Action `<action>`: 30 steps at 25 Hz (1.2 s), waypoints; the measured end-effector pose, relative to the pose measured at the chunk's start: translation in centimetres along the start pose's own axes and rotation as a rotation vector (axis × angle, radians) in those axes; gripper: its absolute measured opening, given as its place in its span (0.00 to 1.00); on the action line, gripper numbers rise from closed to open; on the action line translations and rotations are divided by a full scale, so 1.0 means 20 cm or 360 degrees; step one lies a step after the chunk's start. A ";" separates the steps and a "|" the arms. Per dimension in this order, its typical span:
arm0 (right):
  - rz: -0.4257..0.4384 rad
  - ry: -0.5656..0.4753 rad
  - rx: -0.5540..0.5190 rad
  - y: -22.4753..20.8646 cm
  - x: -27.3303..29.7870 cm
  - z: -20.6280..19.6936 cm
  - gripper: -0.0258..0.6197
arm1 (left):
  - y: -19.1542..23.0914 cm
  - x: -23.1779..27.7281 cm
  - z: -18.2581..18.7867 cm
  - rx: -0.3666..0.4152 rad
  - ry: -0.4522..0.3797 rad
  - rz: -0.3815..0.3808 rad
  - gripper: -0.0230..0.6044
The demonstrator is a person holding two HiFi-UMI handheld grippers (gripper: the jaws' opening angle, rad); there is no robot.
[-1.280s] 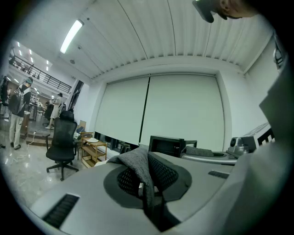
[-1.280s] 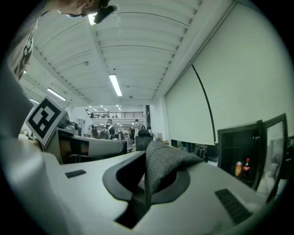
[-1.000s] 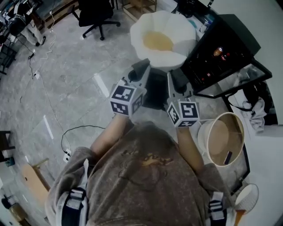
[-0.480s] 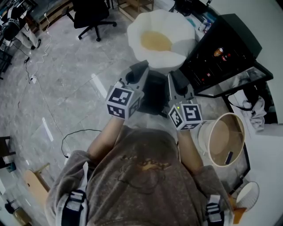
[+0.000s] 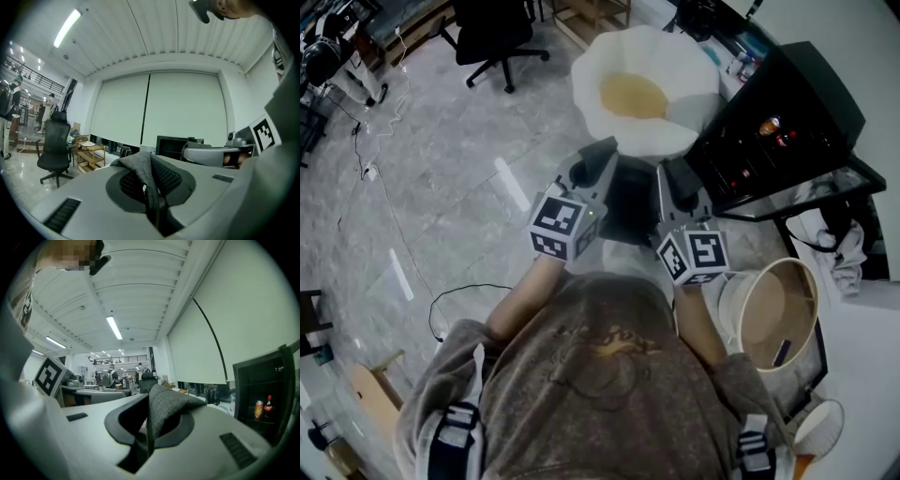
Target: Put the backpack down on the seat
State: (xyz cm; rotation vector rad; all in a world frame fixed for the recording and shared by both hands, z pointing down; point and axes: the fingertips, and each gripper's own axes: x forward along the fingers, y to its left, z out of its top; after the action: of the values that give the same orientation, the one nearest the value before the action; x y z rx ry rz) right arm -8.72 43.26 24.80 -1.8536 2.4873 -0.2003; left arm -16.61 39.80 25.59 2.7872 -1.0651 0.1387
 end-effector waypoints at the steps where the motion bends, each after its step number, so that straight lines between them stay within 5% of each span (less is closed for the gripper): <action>1: 0.0006 0.0001 0.0003 -0.02 0.03 0.00 0.09 | 0.02 0.03 0.00 -0.0007 0.0001 -0.0004 0.09; 30: 0.0246 0.0094 0.0079 -0.79 0.96 0.14 0.09 | 0.49 1.11 0.19 -0.0095 0.0079 0.0107 0.09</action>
State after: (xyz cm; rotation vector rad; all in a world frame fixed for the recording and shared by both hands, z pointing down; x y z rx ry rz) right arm 1.18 20.24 24.88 -1.6515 2.6238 -0.3126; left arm -6.58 17.30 26.04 2.6820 -1.1320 0.1801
